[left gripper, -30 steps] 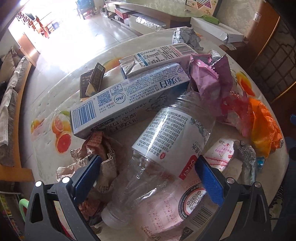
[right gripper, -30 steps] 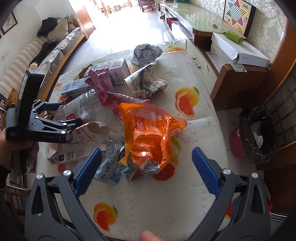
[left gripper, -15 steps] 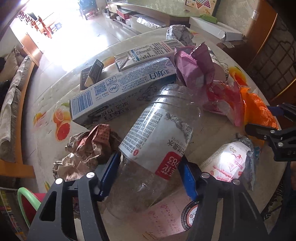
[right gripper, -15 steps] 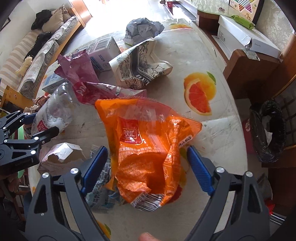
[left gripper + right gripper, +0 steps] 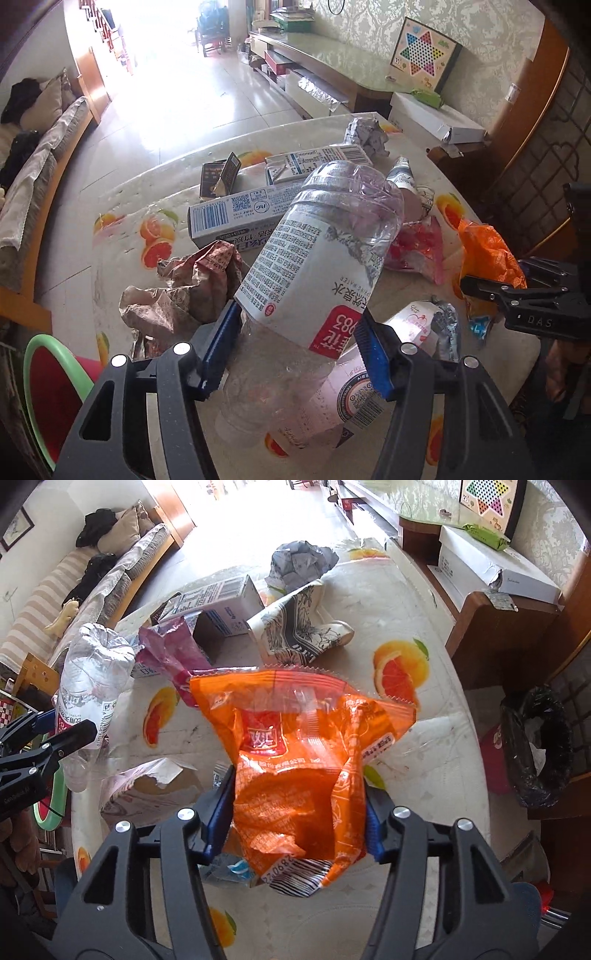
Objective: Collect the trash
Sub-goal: 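Carry both items to the bucket while the left tool drops the bottle inside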
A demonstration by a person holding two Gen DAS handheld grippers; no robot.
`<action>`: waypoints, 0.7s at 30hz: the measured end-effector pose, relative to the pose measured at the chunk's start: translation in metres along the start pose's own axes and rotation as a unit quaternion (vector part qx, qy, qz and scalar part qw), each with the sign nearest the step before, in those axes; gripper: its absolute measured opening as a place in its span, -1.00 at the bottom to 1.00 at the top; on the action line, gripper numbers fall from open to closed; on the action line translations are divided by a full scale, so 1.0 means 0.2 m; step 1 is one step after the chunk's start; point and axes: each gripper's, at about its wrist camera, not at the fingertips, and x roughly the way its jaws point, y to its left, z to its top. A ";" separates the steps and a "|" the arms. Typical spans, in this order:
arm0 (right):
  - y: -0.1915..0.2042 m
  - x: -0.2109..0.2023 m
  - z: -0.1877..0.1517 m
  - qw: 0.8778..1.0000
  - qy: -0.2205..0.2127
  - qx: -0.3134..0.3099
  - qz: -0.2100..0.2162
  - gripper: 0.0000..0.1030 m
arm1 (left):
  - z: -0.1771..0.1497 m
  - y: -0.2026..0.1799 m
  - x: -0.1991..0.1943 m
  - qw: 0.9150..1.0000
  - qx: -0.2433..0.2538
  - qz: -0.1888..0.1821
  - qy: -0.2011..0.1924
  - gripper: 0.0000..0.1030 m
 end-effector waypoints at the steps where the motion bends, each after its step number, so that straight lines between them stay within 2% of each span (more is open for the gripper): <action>1: 0.00 -0.03 -0.01 1.000 -0.005 0.000 0.000 0.09 | 0.00 0.00 -0.02 1.000 -0.006 -0.004 -0.005 0.14; 11: 0.14 -0.30 -0.05 0.998 -0.060 -0.034 0.003 0.09 | -0.10 0.02 -0.30 0.997 -0.042 -0.021 -0.057 0.14; 21: 0.41 -0.45 -0.07 0.993 -0.087 -0.078 0.028 0.09 | -0.25 0.13 -0.58 0.992 -0.077 0.009 -0.097 0.14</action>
